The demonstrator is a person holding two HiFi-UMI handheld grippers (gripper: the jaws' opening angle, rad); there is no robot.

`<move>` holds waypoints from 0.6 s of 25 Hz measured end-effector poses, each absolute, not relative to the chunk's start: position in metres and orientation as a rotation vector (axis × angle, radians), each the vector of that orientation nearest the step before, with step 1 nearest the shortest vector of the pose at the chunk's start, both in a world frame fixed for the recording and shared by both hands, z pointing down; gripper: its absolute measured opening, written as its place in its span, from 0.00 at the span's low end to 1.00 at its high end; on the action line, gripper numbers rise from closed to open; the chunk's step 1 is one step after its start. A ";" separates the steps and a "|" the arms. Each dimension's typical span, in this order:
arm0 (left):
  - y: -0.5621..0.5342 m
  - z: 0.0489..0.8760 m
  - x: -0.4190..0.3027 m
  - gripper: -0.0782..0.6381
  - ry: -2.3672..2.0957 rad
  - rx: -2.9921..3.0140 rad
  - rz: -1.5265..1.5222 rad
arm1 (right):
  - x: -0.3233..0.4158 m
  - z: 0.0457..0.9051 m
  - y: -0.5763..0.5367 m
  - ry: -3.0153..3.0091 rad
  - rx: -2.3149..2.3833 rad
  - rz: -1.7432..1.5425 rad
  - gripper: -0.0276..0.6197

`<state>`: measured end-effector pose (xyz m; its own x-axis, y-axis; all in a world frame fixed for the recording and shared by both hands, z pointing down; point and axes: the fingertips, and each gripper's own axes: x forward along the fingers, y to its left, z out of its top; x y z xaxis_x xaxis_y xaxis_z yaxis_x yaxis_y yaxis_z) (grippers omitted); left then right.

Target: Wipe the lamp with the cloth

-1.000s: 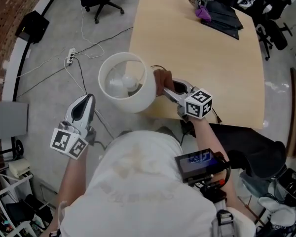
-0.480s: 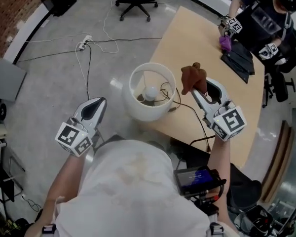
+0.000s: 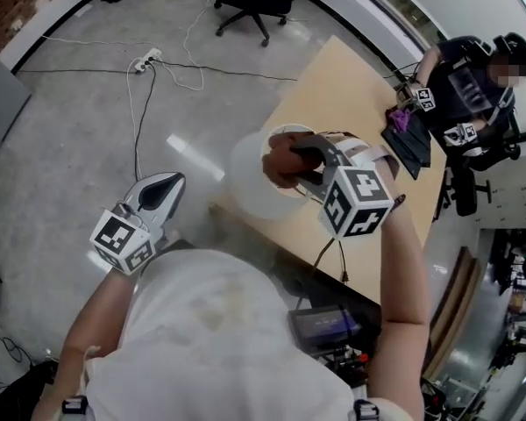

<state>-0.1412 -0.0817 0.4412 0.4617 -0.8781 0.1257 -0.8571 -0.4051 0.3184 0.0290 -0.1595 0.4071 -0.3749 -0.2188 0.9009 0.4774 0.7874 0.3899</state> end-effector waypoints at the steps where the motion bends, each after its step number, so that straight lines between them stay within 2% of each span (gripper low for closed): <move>1: -0.079 0.441 -0.144 0.11 -1.469 2.380 -0.096 | 0.025 0.415 -0.162 -1.773 -0.202 -0.746 0.32; 9: -0.070 0.443 -0.168 0.11 -1.432 2.382 -0.113 | 0.052 0.428 -0.172 -1.361 -0.285 -0.699 0.31; 15: -0.065 0.444 -0.183 0.11 -1.414 2.389 -0.122 | 0.032 0.430 -0.129 -1.432 -0.464 -0.534 0.31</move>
<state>-0.1828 -0.0654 0.4436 0.4954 -0.8620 0.1076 -0.8309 -0.4340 0.3483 0.0320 -0.1293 0.4297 0.0607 -0.0666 0.9959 0.6015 0.7987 0.0168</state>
